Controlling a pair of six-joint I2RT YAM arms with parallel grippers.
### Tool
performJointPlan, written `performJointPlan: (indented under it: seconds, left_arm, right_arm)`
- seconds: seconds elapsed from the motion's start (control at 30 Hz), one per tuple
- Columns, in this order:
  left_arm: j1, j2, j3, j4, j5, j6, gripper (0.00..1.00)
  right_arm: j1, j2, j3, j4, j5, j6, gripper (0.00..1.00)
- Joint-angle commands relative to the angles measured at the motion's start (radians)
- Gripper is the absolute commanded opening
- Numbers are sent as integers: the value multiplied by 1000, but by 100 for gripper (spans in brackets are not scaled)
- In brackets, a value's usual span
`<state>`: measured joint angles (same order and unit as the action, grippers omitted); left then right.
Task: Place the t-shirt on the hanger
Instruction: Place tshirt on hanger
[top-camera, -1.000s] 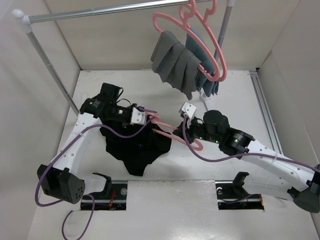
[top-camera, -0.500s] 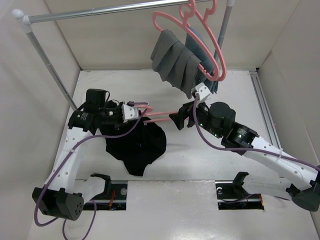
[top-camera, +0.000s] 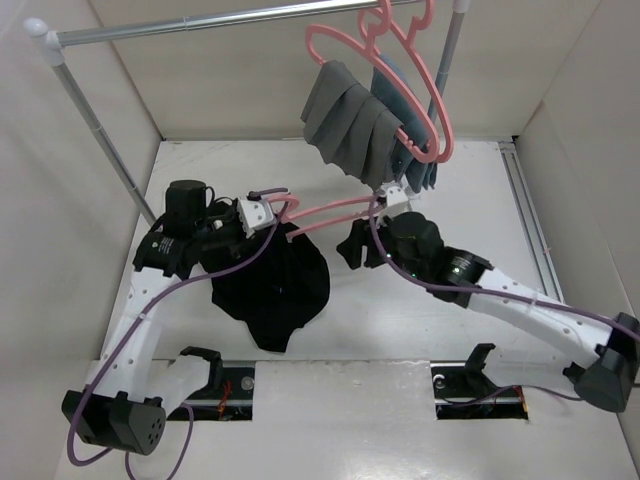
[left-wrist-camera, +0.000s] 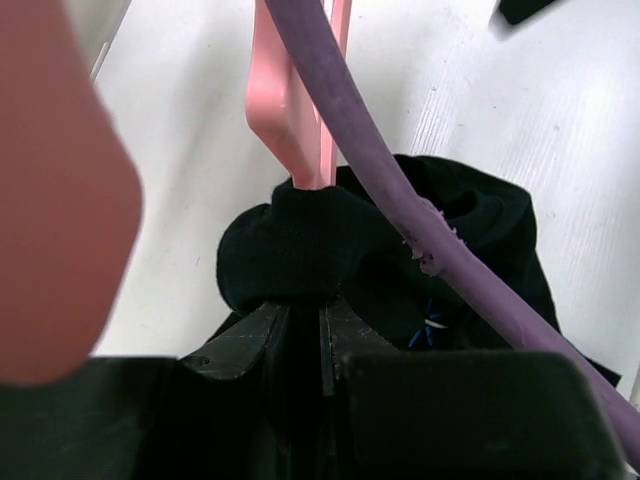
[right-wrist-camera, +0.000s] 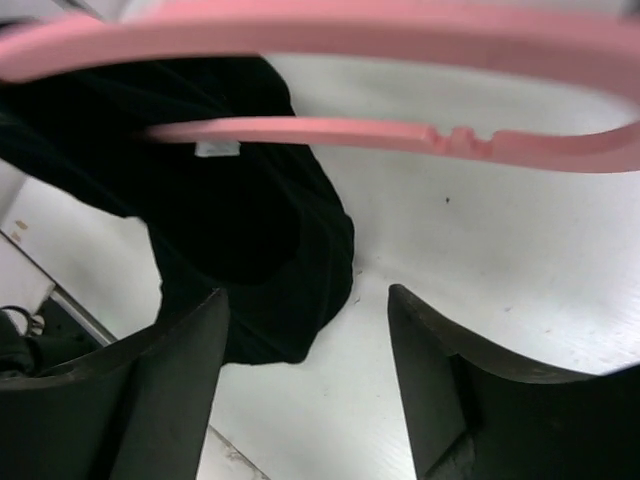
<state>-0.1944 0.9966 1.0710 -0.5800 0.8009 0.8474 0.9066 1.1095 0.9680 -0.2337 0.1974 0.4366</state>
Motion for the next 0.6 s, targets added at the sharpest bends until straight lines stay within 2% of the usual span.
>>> performJointPlan:
  seconds: [0.0, 0.1, 0.2, 0.27, 0.47, 0.57]
  left_arm:
    - [4, -38, 12, 68, 24, -79, 0]
    - [4, -47, 12, 77, 44, -106, 0]
    - [4, -47, 1, 86, 54, -122, 0]
    - [4, -56, -9, 111, 54, -133, 0]
    - [4, -56, -29, 189, 73, -228, 0]
    - [4, -56, -42, 201, 63, -228, 0]
  right_arm:
    - [8, 140, 50, 109, -35, 71, 70]
    - [8, 269, 78, 186, -61, 126, 68]
    - [17, 326, 78, 281, -79, 206, 66]
    - [17, 371, 78, 281, -95, 217, 66]
    - [17, 371, 78, 281, -69, 263, 65]
    - [78, 288, 55, 281, 90, 229, 65]
